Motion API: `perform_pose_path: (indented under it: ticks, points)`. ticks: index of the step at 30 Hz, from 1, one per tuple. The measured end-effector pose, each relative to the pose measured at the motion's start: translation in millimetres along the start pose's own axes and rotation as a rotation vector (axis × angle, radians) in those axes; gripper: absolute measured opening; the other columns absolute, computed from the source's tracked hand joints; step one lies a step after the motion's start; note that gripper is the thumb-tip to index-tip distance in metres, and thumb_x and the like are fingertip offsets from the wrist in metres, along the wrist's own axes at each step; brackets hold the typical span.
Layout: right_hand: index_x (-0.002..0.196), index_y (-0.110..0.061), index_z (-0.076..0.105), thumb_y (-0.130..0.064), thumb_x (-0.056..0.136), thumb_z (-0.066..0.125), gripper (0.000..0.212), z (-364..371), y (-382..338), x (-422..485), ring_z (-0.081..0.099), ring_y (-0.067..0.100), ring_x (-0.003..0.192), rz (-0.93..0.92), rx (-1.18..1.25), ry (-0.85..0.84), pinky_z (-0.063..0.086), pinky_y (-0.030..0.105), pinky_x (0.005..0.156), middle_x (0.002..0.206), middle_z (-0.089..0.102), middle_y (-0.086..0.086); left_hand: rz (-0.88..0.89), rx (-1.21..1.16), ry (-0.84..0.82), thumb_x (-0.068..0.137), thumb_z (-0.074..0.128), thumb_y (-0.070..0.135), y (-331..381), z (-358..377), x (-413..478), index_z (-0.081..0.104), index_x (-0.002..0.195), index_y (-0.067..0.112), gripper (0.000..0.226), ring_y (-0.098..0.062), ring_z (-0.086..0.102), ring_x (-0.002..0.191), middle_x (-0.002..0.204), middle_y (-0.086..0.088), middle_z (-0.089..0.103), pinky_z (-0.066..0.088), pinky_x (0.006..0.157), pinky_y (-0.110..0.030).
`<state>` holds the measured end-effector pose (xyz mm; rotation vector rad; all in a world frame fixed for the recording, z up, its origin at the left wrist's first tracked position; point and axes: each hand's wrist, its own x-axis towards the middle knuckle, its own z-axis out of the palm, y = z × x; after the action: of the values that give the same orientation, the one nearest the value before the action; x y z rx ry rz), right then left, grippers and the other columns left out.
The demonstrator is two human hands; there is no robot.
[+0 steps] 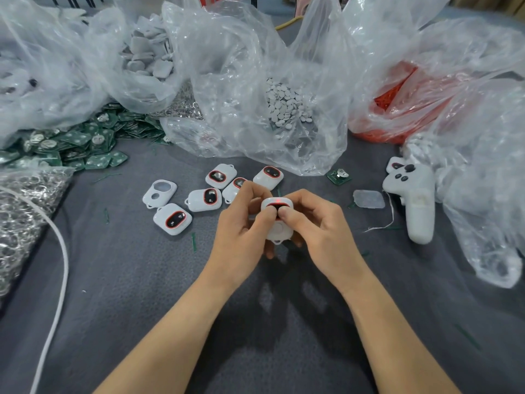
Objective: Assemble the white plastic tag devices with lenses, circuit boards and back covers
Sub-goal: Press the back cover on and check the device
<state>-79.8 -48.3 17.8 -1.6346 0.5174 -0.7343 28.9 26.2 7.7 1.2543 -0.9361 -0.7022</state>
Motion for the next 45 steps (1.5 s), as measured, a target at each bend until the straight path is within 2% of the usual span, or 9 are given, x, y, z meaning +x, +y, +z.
perform_pose_path:
  ticks: [3,7,15,20,26,31,36,41,45]
  points:
    - [0.085,-0.016,0.067,-0.017,0.090,0.054,0.014,1.3,-2.6,-0.1,0.053,0.002,0.056,0.006,0.055,0.024,0.038,0.012,0.051,0.066,0.063,-0.009,0.029,-0.025,-0.024,0.084,0.051,0.025,0.8,0.3,-1.0,0.049,0.085,0.024,0.002,-0.010,0.057,0.051,0.068,0.007,0.062,0.042,0.037,-0.023]
    - [0.088,-0.006,0.067,-0.012,0.095,0.054,0.016,0.4,-3.1,-0.2,0.046,0.017,0.059,0.038,0.080,0.075,0.036,0.021,0.046,0.067,0.058,0.005,0.046,-0.030,-0.046,0.088,0.050,0.018,1.7,1.9,-1.4,0.047,0.093,0.017,0.006,-0.011,0.061,0.052,0.072,0.007,0.065,0.045,0.039,-0.024]
    - [0.090,0.001,0.065,-0.006,0.096,0.052,0.016,-2.6,-3.4,0.3,0.054,0.006,0.059,0.066,0.069,0.118,0.041,0.016,0.051,0.066,0.062,-0.002,0.058,0.057,-0.098,0.091,0.054,0.015,3.9,4.9,-2.4,0.049,0.101,0.028,0.017,-0.004,0.059,0.046,0.070,0.011,0.067,0.042,0.038,-0.018]
    - [0.091,-0.004,0.067,-0.010,0.095,0.054,0.015,-1.6,-4.6,-1.0,0.054,0.023,0.066,0.101,0.133,0.110,0.042,0.033,0.055,0.074,0.062,0.011,0.051,0.051,-0.086,0.091,0.054,0.019,1.9,3.4,-2.7,0.050,0.102,0.032,0.017,-0.009,0.051,0.041,0.066,0.001,0.066,0.039,0.038,-0.020]
    - [0.085,-0.002,0.066,-0.005,0.091,0.059,0.010,-0.6,-3.9,-0.8,0.056,0.006,0.058,0.081,0.131,0.138,0.042,0.017,0.050,0.066,0.063,0.000,0.079,0.112,-0.124,0.084,0.050,0.006,1.5,5.0,-4.0,0.048,0.106,0.028,0.031,-0.001,0.057,0.051,0.064,0.015,0.065,0.040,0.050,-0.010]
    - [0.090,-0.001,0.066,-0.007,0.093,0.057,0.012,1.8,-1.7,-1.3,0.056,0.014,0.063,0.072,0.110,0.153,0.044,0.023,0.052,0.073,0.064,0.009,0.074,0.040,-0.120,0.080,0.044,-0.001,2.5,6.9,-2.4,0.049,0.106,0.019,0.032,0.000,0.054,0.049,0.064,0.013,0.061,0.038,0.050,-0.008]
    - [0.093,-0.001,0.066,-0.019,0.088,0.058,0.021,3.5,0.0,-1.6,0.054,0.018,0.064,0.060,0.140,0.133,0.044,0.025,0.052,0.076,0.064,0.012,0.070,-0.032,-0.106,0.080,0.045,0.001,2.5,5.4,-1.8,0.049,0.099,0.019,0.026,-0.022,0.061,0.066,0.072,0.003,0.063,0.049,0.061,-0.037]
    - [0.093,-0.005,0.068,-0.023,0.086,0.056,0.022,1.2,2.0,-0.5,0.057,0.019,0.069,0.083,0.218,0.115,0.044,0.027,0.055,0.077,0.066,0.007,0.056,-0.077,-0.146,0.084,0.043,-0.001,2.9,5.1,-2.8,0.047,0.102,0.017,0.026,-0.001,0.053,0.051,0.065,0.010,0.061,0.039,0.051,-0.008]
    - [0.089,-0.012,0.070,-0.026,0.087,0.055,0.020,1.5,2.4,0.1,0.055,0.021,0.067,0.077,0.239,0.114,0.042,0.030,0.054,0.076,0.065,0.009,0.048,-0.027,-0.116,0.082,0.045,0.002,3.2,4.9,-2.4,0.050,0.104,0.020,0.029,-0.002,0.049,0.047,0.065,0.009,0.060,0.035,0.048,-0.010]
